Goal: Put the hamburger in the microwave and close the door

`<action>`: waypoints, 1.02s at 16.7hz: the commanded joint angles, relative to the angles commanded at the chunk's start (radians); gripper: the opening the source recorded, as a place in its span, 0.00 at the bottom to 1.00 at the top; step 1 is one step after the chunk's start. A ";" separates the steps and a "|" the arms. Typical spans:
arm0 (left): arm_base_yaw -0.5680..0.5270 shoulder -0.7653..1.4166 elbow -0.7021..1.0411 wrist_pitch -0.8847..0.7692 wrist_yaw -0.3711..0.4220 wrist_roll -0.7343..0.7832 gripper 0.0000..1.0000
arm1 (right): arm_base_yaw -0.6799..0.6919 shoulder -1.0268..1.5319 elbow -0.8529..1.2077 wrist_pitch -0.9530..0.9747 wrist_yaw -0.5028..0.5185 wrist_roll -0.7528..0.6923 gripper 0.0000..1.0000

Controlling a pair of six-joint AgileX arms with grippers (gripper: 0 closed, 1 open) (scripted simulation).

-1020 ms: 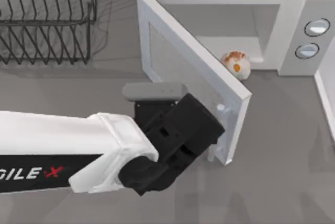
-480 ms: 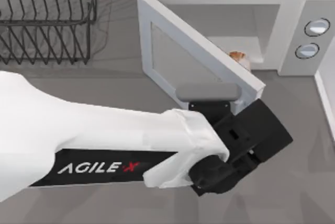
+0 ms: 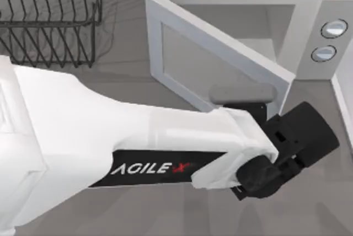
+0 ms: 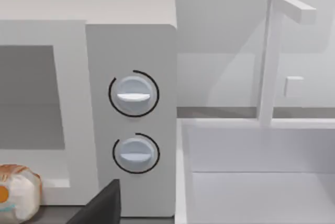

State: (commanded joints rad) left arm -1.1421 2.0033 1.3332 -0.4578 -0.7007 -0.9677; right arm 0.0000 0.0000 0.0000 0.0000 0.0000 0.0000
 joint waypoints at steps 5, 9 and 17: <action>-0.066 0.166 0.285 -0.132 -0.018 -0.051 0.00 | 0.000 0.000 0.000 0.000 0.000 0.000 1.00; -0.078 0.207 0.343 -0.168 -0.019 -0.064 0.00 | 0.000 0.000 0.000 0.000 0.000 0.000 1.00; 0.019 0.283 0.449 -0.135 0.016 0.019 0.00 | 0.000 0.000 0.000 0.000 0.000 0.000 1.00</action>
State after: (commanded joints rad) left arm -1.1232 2.2864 1.7818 -0.5928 -0.6852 -0.9488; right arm 0.0000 0.0000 0.0000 0.0000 0.0000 0.0000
